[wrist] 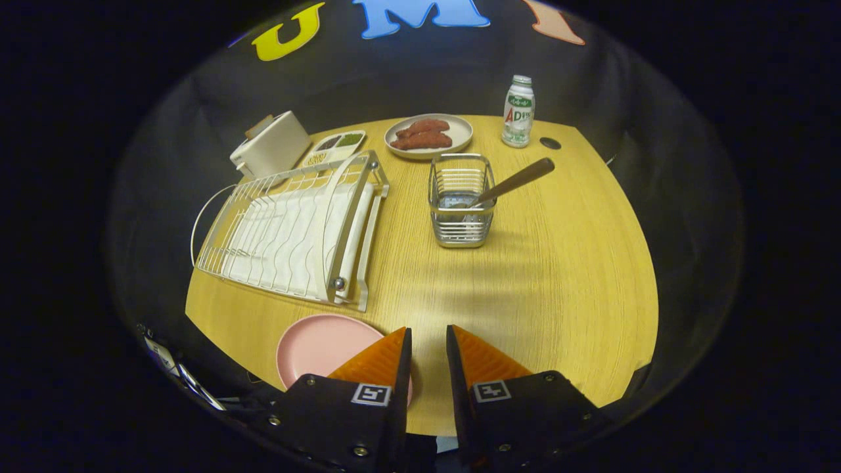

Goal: Take the plate from the dish rack, then take the spoon from the basket and place it into the plate.

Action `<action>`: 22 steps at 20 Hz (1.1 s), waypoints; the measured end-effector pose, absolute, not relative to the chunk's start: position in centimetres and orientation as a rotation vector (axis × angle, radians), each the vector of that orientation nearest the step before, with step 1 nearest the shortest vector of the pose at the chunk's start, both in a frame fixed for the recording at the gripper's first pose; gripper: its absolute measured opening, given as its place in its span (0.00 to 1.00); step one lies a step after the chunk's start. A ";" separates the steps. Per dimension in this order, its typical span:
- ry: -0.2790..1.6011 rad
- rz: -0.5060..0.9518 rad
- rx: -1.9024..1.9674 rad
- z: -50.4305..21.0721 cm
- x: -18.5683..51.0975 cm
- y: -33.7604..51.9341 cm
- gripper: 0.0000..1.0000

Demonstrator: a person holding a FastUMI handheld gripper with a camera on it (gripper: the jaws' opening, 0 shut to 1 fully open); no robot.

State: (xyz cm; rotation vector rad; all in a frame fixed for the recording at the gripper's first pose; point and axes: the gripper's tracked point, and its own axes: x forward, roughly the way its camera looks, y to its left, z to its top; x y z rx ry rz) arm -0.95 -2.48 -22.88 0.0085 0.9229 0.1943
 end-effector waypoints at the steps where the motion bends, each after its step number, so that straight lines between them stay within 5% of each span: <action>1: 0.866 0.183 0.011 -22.1 -0.2 -2.9 0.31; 11: 0.288 0.024 0.032 -20.0 6.8 -8.6 0.31; 22: 0.216 0.045 0.063 -20.9 13.3 -8.7 0.33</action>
